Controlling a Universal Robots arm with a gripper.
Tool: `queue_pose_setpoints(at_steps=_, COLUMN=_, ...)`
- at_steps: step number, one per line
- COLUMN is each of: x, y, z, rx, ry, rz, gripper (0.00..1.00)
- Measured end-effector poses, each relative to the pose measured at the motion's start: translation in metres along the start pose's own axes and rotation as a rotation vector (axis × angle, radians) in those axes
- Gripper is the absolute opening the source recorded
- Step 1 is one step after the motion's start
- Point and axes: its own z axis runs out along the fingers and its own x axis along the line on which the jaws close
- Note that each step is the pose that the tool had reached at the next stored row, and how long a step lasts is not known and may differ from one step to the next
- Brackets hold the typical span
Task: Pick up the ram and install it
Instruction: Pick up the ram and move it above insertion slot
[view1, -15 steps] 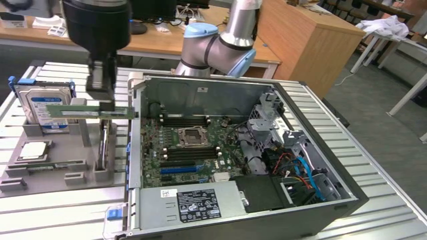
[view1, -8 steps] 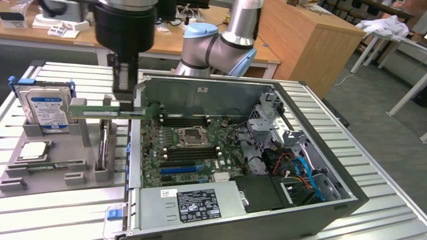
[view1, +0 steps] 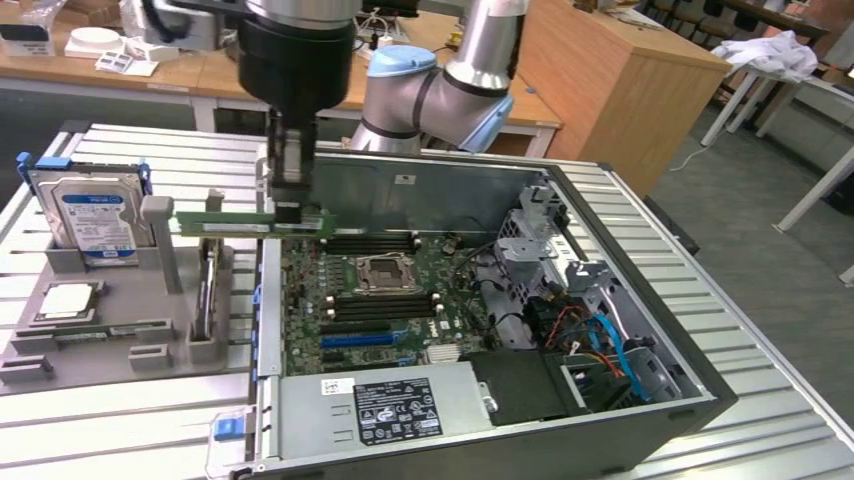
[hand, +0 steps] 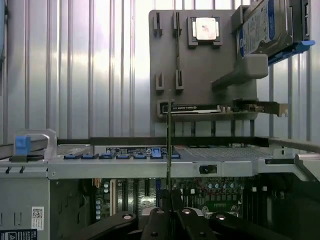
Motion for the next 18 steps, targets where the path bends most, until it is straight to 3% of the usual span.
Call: queue_pose_setpoints(at_steps=18, x=-0.001, y=-0.0559, z=-0.001, rx=0.0, ry=0.0, rz=0.0, gripper=0.12)
